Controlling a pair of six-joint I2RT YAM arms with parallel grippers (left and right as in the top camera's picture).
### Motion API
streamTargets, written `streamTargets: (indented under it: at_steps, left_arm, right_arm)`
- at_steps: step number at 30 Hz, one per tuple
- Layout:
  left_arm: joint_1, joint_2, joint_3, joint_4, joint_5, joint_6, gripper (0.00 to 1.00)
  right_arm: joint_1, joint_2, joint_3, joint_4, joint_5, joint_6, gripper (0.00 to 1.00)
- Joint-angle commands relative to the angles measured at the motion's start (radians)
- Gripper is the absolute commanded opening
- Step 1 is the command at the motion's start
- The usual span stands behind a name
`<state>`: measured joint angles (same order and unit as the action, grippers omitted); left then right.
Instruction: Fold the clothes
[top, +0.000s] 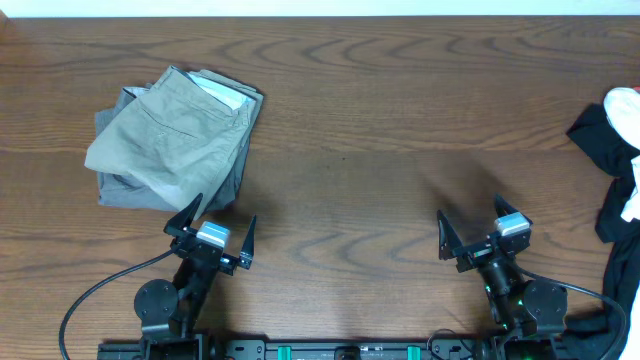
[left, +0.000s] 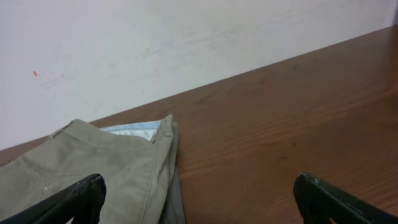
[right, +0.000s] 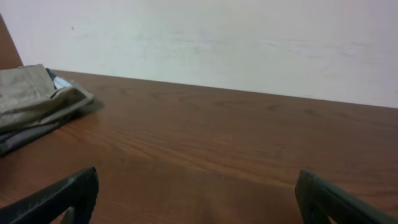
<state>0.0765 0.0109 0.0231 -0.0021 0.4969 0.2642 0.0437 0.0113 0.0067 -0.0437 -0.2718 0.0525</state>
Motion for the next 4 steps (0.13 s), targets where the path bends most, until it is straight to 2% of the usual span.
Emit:
streamTargets:
  at_steps: [1,4]
  left_arm:
    - [-0.005,-0.005,-0.019,-0.039,-0.001,0.012,0.98]
    - [-0.005,-0.005,-0.019,-0.039,-0.001,0.012,0.98]
  right_arm:
    - [0.009,-0.005,-0.001,-0.005,0.002,0.014,0.99]
    - [0.009,-0.005,-0.001,-0.005,0.002,0.014,0.99]
